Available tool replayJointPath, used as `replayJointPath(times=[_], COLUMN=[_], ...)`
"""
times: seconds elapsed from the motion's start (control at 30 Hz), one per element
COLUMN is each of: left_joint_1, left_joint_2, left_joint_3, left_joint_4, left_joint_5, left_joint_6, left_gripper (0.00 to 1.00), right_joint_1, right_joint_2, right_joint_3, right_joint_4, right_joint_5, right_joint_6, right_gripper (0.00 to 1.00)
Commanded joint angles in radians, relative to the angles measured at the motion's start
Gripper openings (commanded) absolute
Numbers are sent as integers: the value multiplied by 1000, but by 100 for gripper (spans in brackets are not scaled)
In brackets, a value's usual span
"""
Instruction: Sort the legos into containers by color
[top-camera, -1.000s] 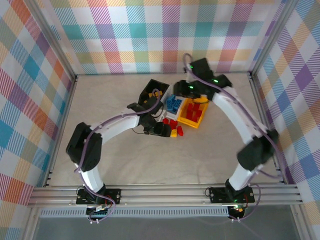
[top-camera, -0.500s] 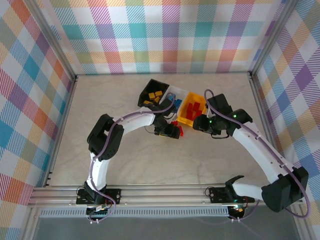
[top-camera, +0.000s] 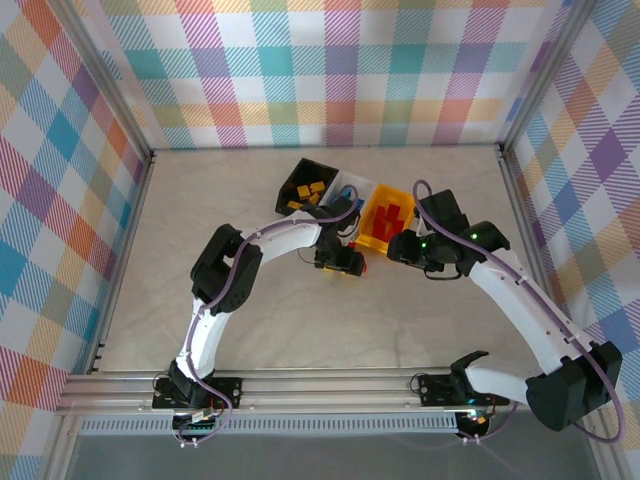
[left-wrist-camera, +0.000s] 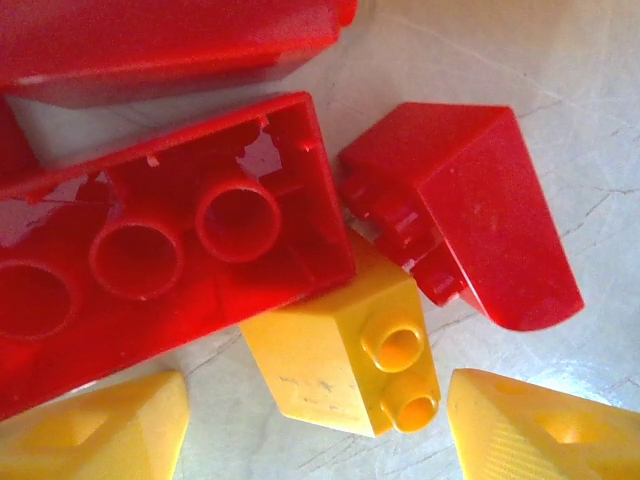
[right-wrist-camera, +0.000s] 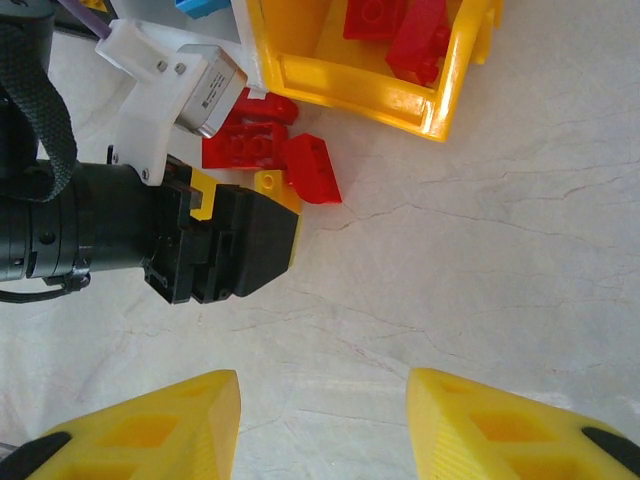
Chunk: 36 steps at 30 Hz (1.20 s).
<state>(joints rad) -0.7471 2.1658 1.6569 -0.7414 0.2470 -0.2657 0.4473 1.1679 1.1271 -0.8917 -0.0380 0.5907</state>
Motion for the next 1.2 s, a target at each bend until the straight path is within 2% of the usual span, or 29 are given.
replayJointPath(times=[0.0, 0.27, 0.43, 0.8, 1.0, 1.17], left_joint_1=[-21, -20, -19, 19, 113, 227], left_joint_2=[36, 13, -25, -211, -350, -365], left_joint_3=[36, 7, -9, -126, -209, -130], left_joint_4=[9, 10, 1, -32, -53, -89], left_joint_5=[-9, -24, -42, -49, -59, -73], left_joint_6=[6, 9, 21, 18, 0, 33], left_gripper=[66, 47, 38, 37, 39, 40], right_joint_1=[2, 1, 1, 2, 4, 12], right_joint_2=[-11, 11, 19, 49, 105, 160], right_joint_3=[-6, -6, -7, -45, -40, -15], right_joint_4=[-2, 27, 45, 102, 154, 166], right_joint_5=[-13, -35, -45, -84, -126, -155], right_joint_6=[0, 3, 11, 23, 29, 15], right_gripper=[47, 47, 47, 47, 47, 47])
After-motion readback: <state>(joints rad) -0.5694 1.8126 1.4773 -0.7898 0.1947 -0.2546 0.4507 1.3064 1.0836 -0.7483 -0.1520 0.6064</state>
